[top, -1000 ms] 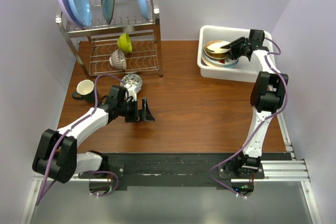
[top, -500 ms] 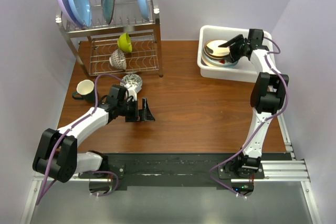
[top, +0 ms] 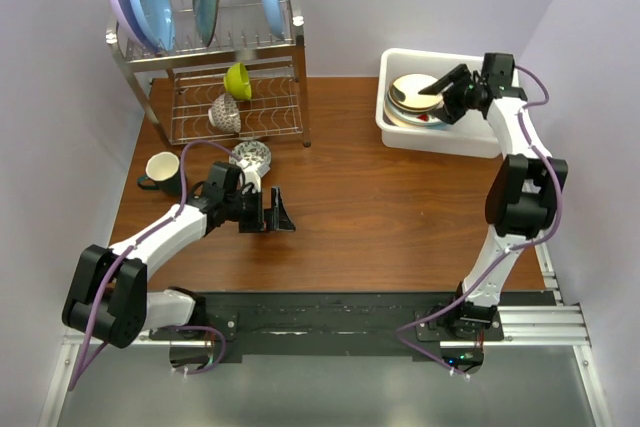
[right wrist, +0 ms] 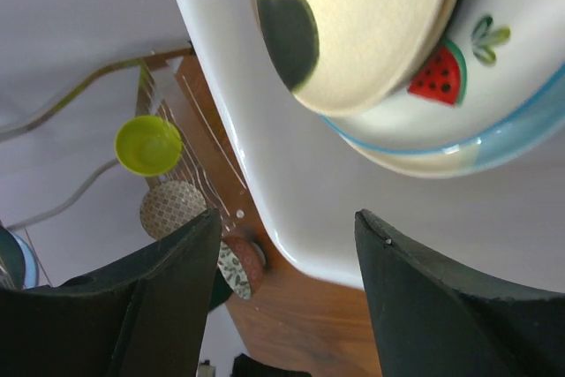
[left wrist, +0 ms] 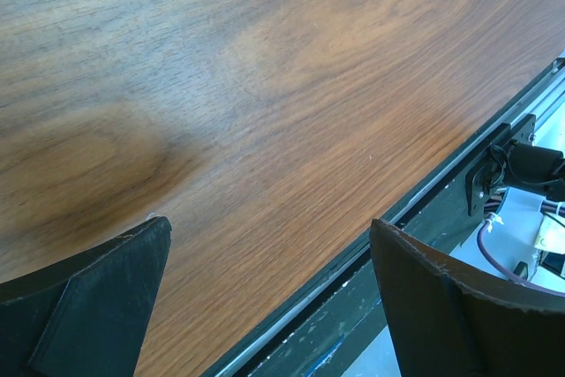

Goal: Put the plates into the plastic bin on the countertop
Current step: Place the plate in the plastic bin, then reset both arms

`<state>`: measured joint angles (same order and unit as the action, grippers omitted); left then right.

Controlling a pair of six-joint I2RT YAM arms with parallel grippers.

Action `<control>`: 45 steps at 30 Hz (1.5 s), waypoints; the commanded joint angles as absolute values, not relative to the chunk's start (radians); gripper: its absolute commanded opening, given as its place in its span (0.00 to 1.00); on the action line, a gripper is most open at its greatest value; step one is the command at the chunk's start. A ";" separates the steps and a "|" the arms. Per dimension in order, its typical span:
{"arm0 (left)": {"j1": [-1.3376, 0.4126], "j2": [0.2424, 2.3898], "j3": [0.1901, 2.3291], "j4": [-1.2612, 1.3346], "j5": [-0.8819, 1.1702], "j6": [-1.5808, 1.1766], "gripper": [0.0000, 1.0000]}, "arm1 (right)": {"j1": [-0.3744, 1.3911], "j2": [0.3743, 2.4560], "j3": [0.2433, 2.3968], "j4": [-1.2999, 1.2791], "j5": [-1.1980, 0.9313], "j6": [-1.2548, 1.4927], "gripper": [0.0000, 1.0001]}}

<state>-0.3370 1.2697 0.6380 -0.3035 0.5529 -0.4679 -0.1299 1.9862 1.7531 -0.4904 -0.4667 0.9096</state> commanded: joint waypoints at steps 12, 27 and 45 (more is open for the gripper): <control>-0.337 1.229 0.660 -0.279 0.588 -0.414 1.00 | -0.129 1.499 1.367 -0.531 -0.388 0.692 0.99; -0.337 1.209 0.692 -0.345 0.485 -0.390 1.00 | -0.120 1.169 1.161 -0.752 -0.177 0.480 0.99; -0.337 1.151 0.735 -0.362 0.437 -0.376 1.00 | -0.118 0.799 0.928 -0.969 -0.077 0.410 0.99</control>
